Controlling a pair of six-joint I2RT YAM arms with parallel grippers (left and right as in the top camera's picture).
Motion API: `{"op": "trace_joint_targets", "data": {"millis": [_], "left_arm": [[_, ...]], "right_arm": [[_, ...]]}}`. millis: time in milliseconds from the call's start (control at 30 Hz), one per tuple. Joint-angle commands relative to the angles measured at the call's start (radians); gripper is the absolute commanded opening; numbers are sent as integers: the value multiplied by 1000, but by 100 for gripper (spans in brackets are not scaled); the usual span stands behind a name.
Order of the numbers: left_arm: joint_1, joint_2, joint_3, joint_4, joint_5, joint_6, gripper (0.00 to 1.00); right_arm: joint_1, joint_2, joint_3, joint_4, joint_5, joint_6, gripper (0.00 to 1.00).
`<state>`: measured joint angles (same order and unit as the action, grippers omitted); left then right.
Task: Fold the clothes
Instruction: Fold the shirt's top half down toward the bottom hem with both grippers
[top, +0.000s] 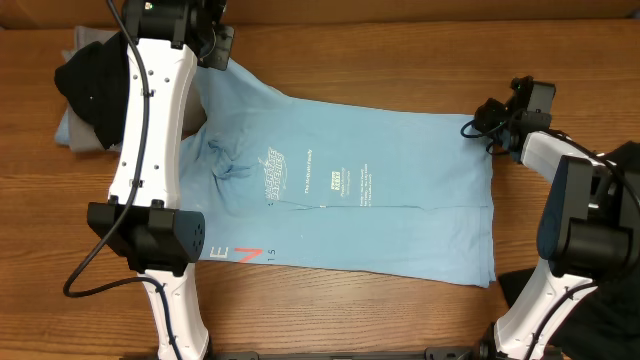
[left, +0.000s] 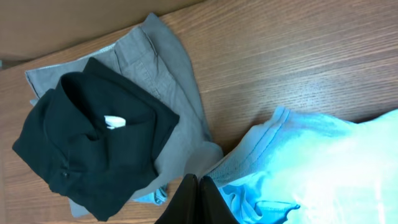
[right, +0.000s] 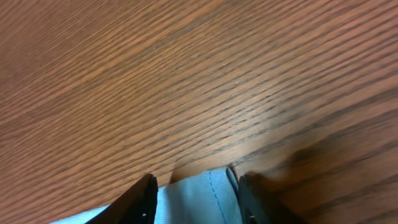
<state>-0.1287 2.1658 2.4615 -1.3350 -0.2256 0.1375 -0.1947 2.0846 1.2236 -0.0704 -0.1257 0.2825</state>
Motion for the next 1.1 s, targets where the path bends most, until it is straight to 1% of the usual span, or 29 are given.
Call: {"op": "trace_joint_targets", "data": {"millis": [0,33,67,133,167,367,567,633,767,900,1067], "left_arm": [[6,-18,14,-6,-18,-18,4],[6,-18,14,-5,-17,-21,4],[6,-18,14,-5,-18,-27,4],[6,-18,14,-7,-18,-27,4],[6,-18,14,-8,-18,-27,4],[6,-18,14,-57,-19,-32,4],[6,-38,15,-160,-27,-123,4],[6,-48,15,-219,-48,-166,4],[7,-49,14,-302,-47,-206,4],[8,-49,14,-352,-47,-225,4],[27,-66,12,-355,-17,-224,4]], "right_arm": [[5,29,7,-8,-51,-3,39],[5,29,8,-7,-51,-3,34],[5,29,9,-5,-51,-3,22],[2,29,14,-9,-51,-2,5],[0,25,21,-21,-52,-1,4],[-11,-60,28,-86,-59,5,4],[-19,-235,28,-214,-58,5,4],[-20,-317,28,-294,-53,5,4],[-24,-415,28,-455,-47,5,4],[-38,-456,28,-607,-48,8,4],[-66,-481,28,-751,-49,-1,4]]}}
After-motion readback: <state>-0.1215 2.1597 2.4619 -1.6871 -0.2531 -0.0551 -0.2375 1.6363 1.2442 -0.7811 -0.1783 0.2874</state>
